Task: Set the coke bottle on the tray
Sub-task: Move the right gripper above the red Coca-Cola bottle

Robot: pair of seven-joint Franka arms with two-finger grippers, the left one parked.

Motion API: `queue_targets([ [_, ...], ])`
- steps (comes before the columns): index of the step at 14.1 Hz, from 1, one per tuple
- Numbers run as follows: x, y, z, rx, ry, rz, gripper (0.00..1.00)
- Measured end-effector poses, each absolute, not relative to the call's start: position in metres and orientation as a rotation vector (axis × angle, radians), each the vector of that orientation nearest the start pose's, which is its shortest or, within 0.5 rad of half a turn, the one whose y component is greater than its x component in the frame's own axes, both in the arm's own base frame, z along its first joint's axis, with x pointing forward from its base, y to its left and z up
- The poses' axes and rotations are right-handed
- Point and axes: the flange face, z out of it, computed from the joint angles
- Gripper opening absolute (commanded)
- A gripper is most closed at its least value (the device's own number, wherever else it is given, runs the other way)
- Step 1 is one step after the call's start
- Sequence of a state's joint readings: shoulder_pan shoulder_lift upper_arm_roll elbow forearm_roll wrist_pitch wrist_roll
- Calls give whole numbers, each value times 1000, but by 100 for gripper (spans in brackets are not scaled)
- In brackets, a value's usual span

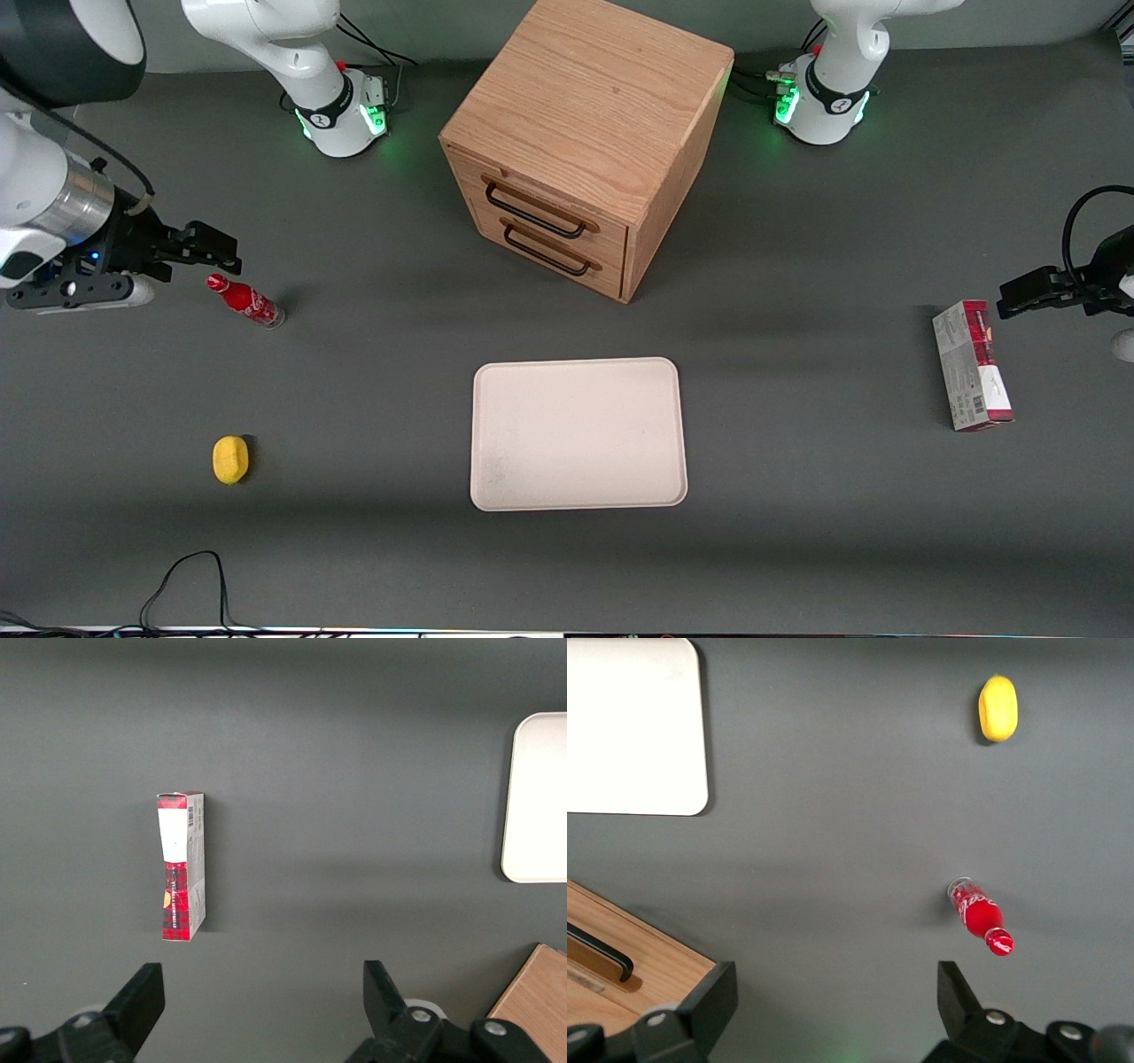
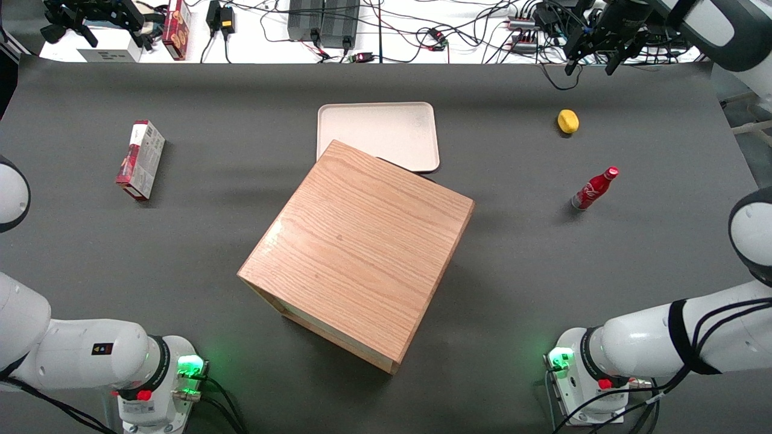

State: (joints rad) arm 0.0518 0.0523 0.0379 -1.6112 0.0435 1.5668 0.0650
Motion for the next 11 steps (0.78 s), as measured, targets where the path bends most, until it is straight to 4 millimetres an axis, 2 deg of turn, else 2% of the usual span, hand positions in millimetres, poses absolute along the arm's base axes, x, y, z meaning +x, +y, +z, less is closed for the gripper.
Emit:
queue_targets([
  [4,571,50,574,-3066,-6,176,100],
  [8,570,48,575,-3066,5,192,100],
  [11,567,37,576,-3065,33,226,100],
])
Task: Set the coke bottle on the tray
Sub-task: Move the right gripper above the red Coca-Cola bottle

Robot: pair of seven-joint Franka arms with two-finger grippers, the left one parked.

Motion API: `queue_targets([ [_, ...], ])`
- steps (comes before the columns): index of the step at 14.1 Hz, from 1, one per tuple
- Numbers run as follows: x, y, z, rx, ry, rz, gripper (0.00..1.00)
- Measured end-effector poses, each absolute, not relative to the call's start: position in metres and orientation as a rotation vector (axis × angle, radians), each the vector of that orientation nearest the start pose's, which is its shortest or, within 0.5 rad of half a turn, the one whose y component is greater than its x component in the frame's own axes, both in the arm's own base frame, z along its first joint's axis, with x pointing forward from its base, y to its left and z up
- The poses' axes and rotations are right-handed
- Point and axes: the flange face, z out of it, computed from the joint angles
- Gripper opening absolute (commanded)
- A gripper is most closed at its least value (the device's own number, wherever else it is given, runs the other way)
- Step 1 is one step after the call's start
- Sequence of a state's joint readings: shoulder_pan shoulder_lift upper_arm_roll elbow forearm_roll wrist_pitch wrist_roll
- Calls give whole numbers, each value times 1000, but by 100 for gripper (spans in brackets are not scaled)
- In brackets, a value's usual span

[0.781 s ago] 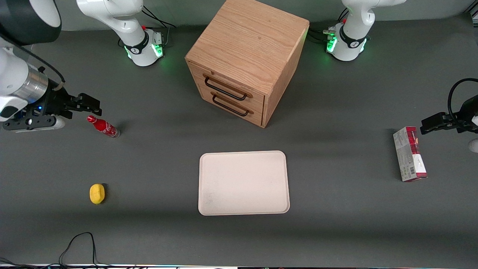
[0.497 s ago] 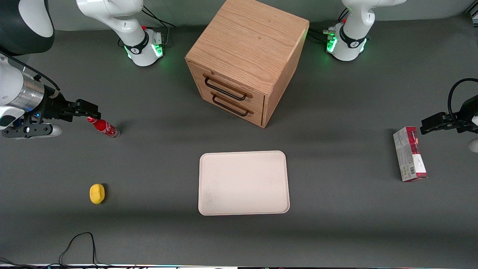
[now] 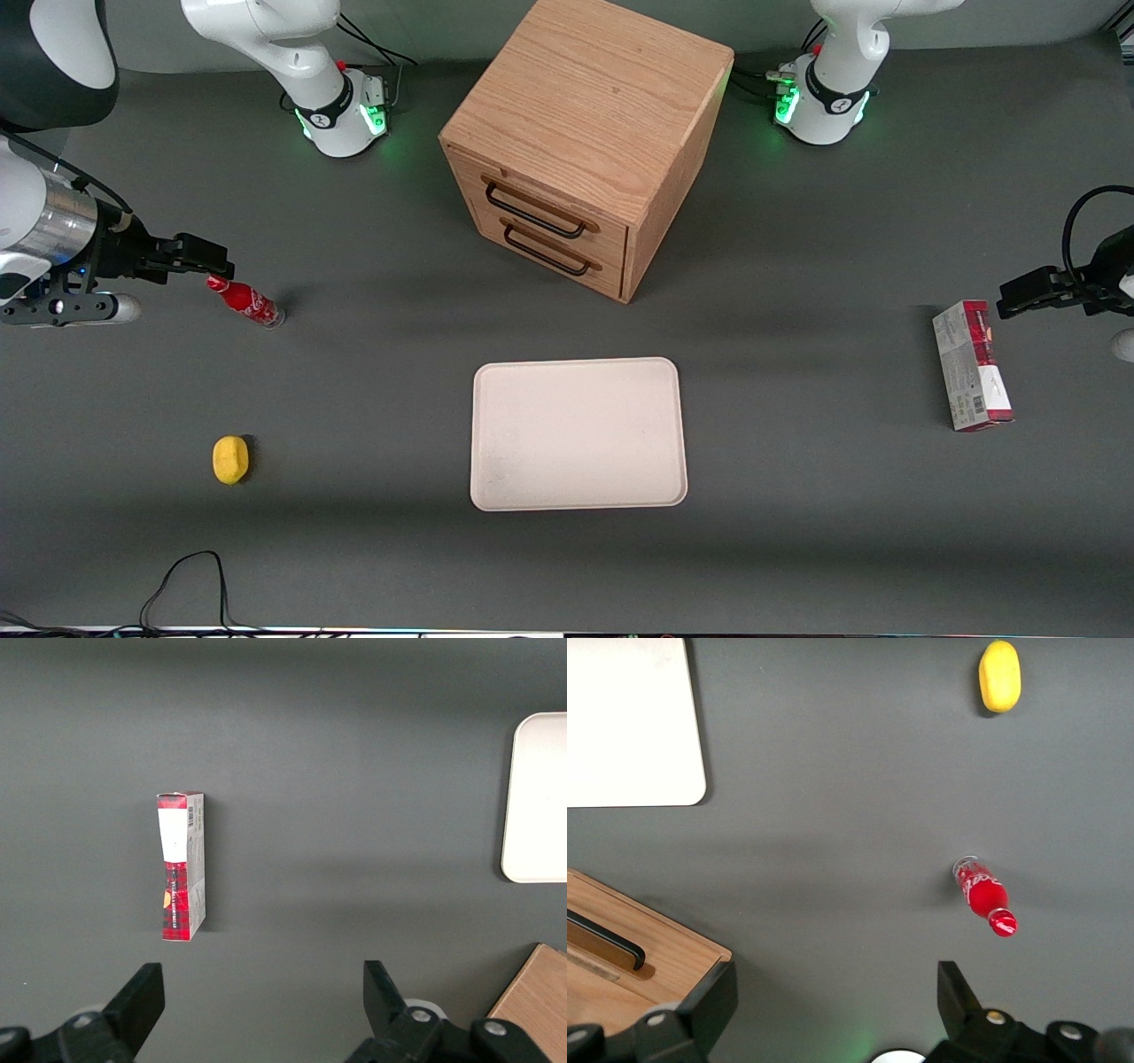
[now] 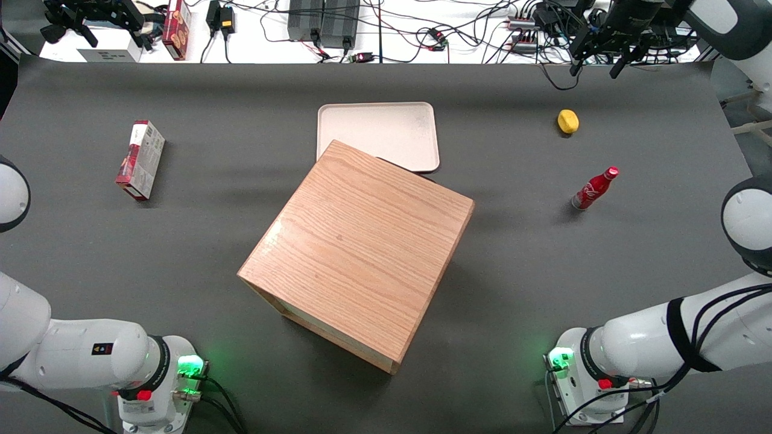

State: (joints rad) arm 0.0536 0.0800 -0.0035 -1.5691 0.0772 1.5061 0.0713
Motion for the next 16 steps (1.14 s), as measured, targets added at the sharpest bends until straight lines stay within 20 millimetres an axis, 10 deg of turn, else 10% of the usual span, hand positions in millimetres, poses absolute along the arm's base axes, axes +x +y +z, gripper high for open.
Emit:
queue_targets([
  [12,551,35,591,-3108,20,238,100],
  [16,508,-14,597,-3183,-17,278,100],
])
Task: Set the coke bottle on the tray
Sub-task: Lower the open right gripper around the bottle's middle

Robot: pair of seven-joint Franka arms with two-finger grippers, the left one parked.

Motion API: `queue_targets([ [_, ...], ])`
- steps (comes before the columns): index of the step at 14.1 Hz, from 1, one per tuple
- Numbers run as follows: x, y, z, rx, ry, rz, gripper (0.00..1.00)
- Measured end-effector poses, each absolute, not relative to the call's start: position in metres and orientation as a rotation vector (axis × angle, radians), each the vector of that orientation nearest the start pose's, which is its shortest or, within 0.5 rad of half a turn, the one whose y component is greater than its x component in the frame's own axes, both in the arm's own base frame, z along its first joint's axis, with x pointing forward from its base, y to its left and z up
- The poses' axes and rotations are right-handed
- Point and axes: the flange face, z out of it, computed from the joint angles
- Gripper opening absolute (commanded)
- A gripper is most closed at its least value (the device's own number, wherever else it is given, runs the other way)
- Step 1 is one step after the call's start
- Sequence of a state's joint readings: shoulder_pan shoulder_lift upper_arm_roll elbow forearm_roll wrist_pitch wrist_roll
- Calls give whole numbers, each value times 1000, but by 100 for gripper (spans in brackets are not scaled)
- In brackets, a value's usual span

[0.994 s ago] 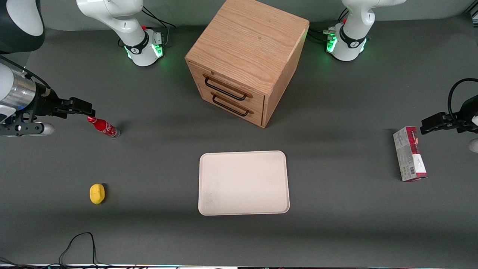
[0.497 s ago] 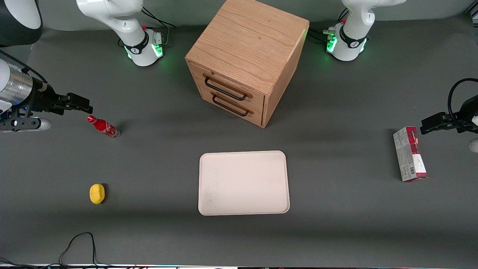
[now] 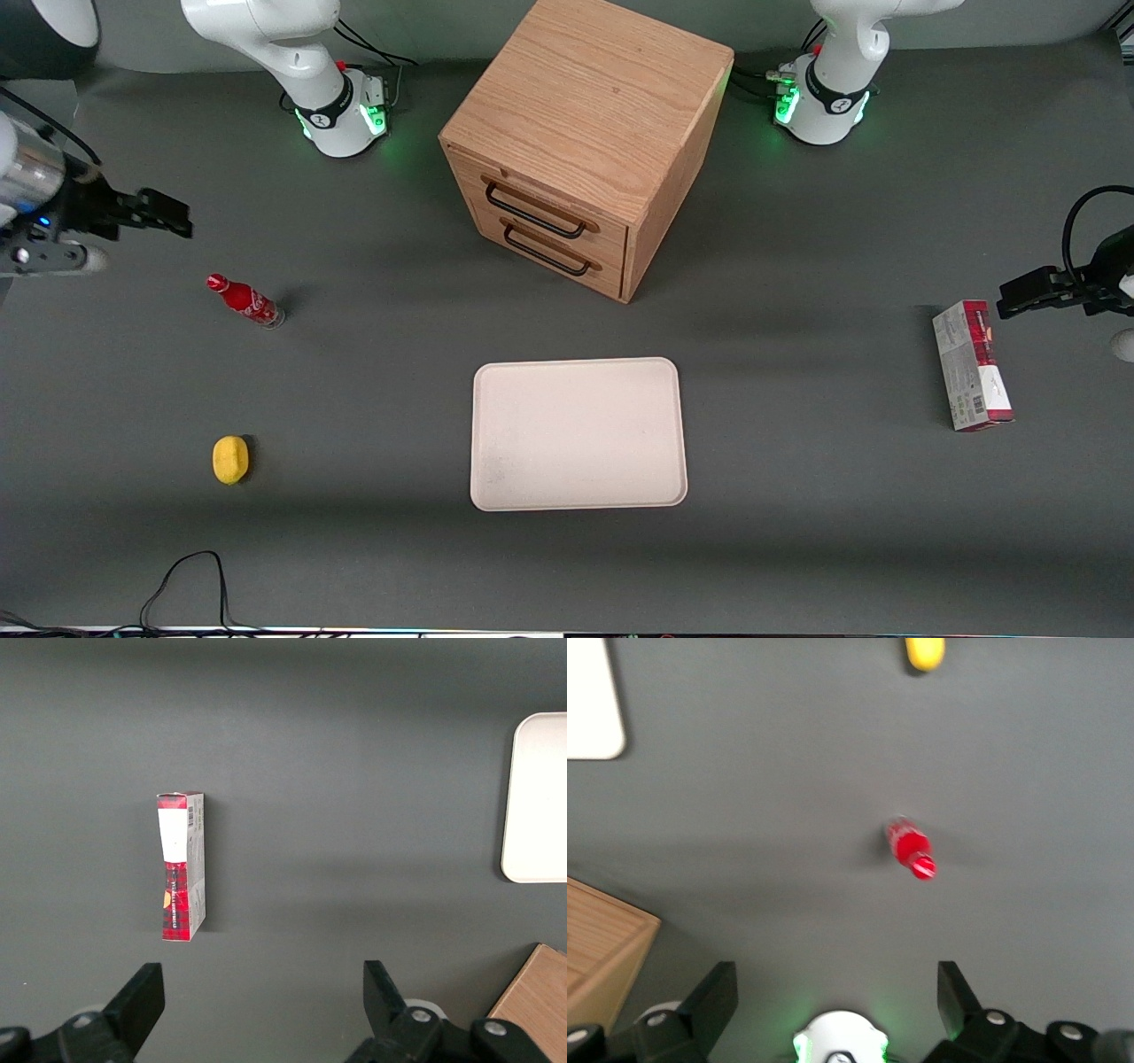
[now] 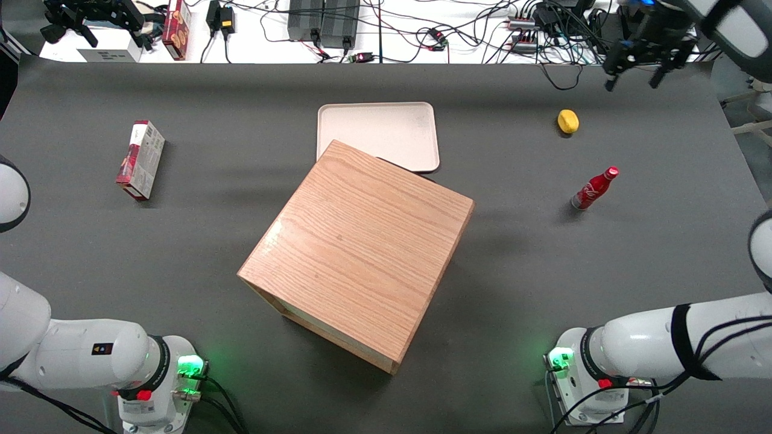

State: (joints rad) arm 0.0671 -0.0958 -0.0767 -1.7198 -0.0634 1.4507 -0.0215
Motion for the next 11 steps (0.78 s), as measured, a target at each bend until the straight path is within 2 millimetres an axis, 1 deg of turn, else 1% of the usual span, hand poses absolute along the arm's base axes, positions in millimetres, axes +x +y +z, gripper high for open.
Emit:
queue_targets([
  [2,483,-48,610,-3161,-27,247,100],
  [3,470,-59,616,-3151,-32,228,100],
  [4,458,-64,620,-3143,-35,214,100],
  [6,445,-66,619,-3136,-38,202,100],
  [8,444,-69,609,-3131,-50,208,100],
  [9,446,-71,600,-3130,-50,203,100],
  [10,448,-74,586,-3129,-49,193,100],
  [11,450,-76,567,-3128,-49,177,100],
])
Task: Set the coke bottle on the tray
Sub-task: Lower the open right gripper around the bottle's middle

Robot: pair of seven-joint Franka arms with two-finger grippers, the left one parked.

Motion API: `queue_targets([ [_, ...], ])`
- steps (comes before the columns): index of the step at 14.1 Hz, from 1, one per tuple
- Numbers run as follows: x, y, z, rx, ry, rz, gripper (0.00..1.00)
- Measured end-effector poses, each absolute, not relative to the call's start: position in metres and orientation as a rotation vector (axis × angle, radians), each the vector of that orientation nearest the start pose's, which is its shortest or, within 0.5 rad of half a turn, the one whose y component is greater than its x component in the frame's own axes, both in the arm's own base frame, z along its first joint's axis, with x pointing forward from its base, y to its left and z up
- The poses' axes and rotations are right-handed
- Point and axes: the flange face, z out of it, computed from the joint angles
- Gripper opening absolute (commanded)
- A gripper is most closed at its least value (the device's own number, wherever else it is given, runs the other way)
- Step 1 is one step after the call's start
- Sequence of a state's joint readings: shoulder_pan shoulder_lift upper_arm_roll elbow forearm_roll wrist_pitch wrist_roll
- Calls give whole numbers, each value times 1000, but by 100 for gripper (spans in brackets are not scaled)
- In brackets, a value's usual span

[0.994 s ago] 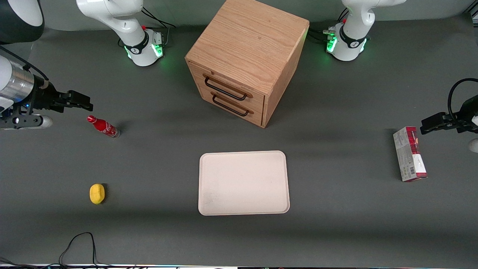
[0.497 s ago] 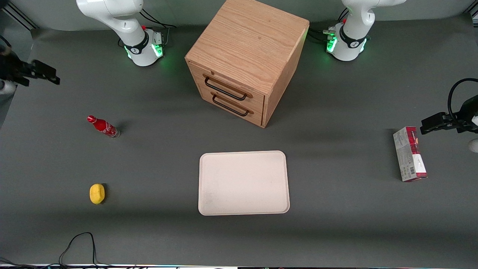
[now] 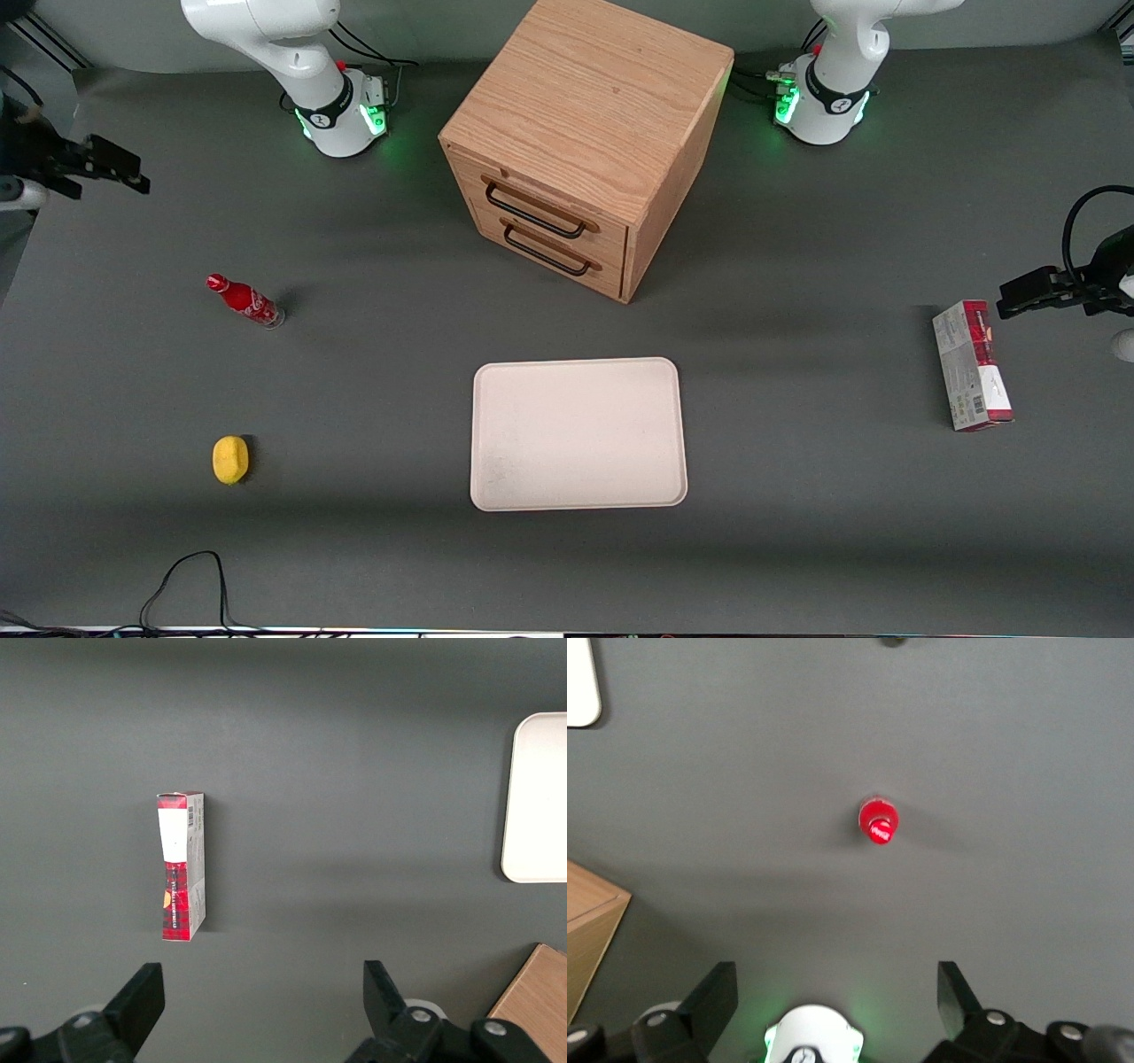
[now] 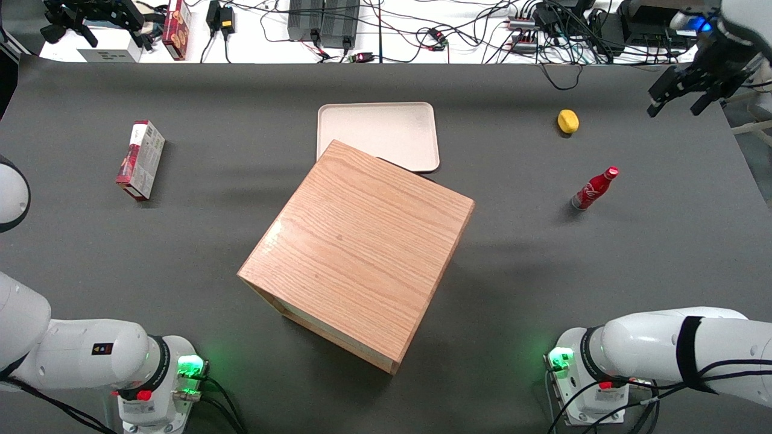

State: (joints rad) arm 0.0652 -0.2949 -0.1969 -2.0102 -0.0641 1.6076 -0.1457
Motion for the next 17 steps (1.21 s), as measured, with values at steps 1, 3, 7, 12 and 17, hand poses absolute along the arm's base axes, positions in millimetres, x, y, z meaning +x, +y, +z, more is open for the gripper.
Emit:
queue_targets([
  [1,452,-78,545,-3128,-46,153,100],
  [3,450,-88,500,-3120,-53,119,100],
  [7,440,-98,441,-3112,-66,63,100],
  [12,438,-91,389,-3124,-103,29,100],
  [17,435,-121,360,-3125,-118,-1,100],
])
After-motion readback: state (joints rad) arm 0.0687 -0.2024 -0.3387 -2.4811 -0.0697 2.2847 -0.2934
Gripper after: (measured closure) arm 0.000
